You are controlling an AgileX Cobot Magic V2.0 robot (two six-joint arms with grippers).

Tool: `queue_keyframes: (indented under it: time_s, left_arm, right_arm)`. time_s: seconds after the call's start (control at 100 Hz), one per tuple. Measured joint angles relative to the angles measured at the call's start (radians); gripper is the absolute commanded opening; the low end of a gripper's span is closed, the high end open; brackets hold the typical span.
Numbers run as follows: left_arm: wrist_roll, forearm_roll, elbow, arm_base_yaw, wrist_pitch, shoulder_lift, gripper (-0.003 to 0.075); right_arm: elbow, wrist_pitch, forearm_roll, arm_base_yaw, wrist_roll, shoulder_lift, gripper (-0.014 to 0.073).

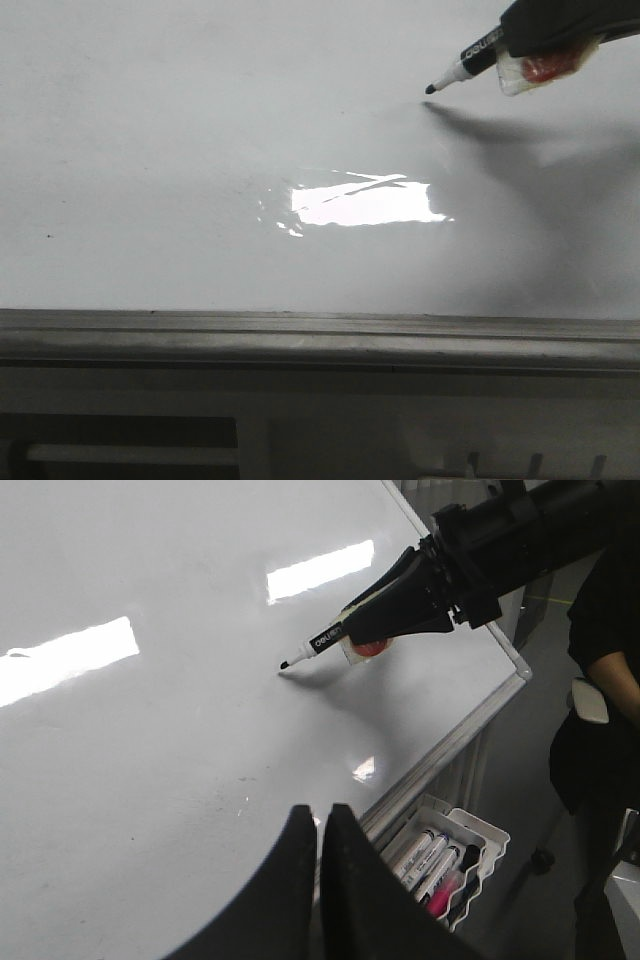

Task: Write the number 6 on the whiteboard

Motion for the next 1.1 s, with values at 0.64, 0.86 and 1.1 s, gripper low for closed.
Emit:
queue_keyframes:
  time_s: [0.64,0.86,1.1]
  left_arm:
    - [0.000,-0.018,0.000,0.000,0.000,0.000,-0.0019]
    - [0.000,-0.020,0.000,0.000,0.000,0.000,-0.0019]
    - [0.000,-0.020,0.000,0.000,0.000,0.000,-0.0019]
  right_arm:
    - [-0.018,0.017,0.017,-0.013,0.001,0.058,-0.0043]
    - [-0.020,0.126,0.043,0.040,0.001,0.072,-0.0043]
    - [-0.020,0.268,0.045,0.084,0.006,0.081,-0.0043]
